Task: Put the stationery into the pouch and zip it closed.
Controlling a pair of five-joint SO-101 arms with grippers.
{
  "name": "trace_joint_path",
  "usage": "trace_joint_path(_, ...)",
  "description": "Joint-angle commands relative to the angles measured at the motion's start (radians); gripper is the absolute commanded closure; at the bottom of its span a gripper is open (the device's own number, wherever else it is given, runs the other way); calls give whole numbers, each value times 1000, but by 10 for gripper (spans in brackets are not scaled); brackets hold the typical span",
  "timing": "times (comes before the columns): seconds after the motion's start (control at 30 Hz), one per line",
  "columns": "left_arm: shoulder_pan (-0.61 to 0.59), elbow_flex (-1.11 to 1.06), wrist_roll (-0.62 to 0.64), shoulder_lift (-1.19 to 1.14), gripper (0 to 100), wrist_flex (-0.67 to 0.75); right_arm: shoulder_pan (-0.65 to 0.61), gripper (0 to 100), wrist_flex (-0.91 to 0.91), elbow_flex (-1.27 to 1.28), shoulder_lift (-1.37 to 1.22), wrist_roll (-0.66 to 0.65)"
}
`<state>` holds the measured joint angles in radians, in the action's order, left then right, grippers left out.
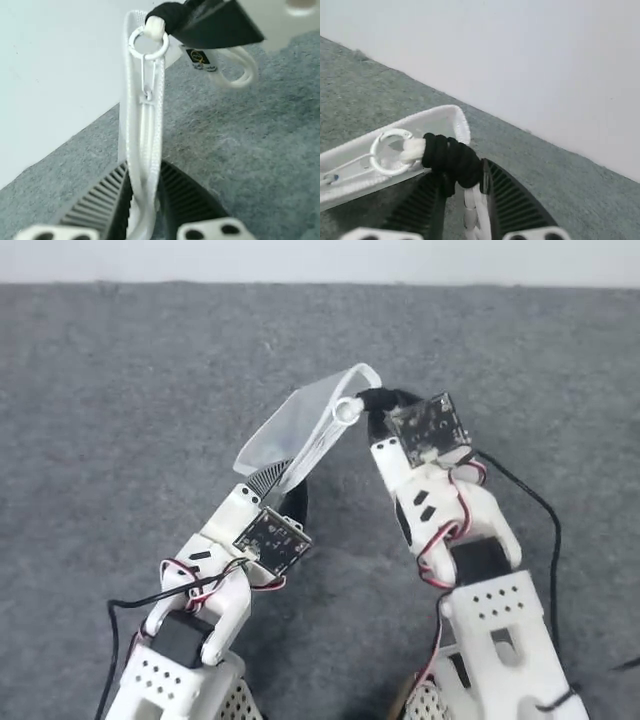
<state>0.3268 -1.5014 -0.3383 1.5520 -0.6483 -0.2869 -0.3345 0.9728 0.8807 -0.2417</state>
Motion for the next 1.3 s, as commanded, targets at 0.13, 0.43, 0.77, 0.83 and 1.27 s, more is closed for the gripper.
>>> trace_joint_path(0.13,-21,27,-9,6,992,-55,124,992,125,-121,-128,18)
trace_joint_path(0.43,-21,30,-29,6,992,-72,217,992,157,-224,-323,54)
trace_joint_path(0.77,-21,30,-29,6,992,-71,295,992,157,-370,-562,146)
trace_joint_path(0.83,-21,30,-29,6,992,-71,294,992,157,-373,-568,146)
trace_joint_path(1.27,-21,39,-29,6,992,-69,199,745,-205,-376,-348,126)
